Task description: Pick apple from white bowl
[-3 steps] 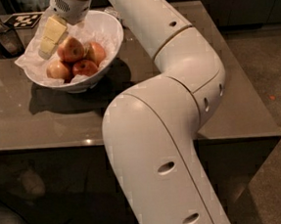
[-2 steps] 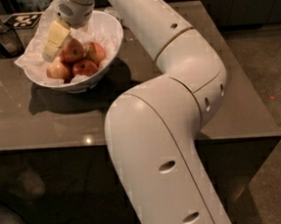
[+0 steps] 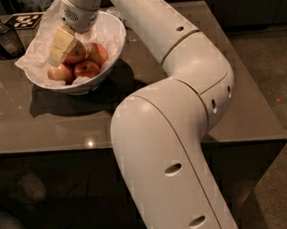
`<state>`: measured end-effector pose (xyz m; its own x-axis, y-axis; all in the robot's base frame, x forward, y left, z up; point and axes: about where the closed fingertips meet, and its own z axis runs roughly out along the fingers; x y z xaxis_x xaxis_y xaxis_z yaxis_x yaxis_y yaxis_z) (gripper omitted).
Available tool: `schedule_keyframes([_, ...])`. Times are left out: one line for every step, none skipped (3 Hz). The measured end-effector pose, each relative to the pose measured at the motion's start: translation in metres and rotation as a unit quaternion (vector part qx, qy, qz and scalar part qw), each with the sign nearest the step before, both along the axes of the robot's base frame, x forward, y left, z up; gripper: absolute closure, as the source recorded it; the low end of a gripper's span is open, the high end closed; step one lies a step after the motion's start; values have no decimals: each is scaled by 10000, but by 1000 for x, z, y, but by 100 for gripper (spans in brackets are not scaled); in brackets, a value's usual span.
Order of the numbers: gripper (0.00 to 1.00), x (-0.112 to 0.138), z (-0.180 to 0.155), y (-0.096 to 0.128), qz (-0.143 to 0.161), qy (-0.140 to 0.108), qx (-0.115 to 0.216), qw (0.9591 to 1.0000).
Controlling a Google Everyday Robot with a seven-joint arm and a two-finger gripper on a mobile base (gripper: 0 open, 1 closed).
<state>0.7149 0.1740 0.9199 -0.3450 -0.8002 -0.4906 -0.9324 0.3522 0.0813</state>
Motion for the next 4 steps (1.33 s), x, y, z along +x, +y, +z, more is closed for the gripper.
schedule_keyframes([36, 2, -2, 3, -5, -14, 23, 10000])
schedule_keyframes([60, 2, -2, 3, -5, -14, 23, 10000])
schedule_keyframes([81, 2, -2, 3, -5, -14, 23, 10000])
schedule_keyframes([100, 2, 0, 7, 2, -38, 84, 10000])
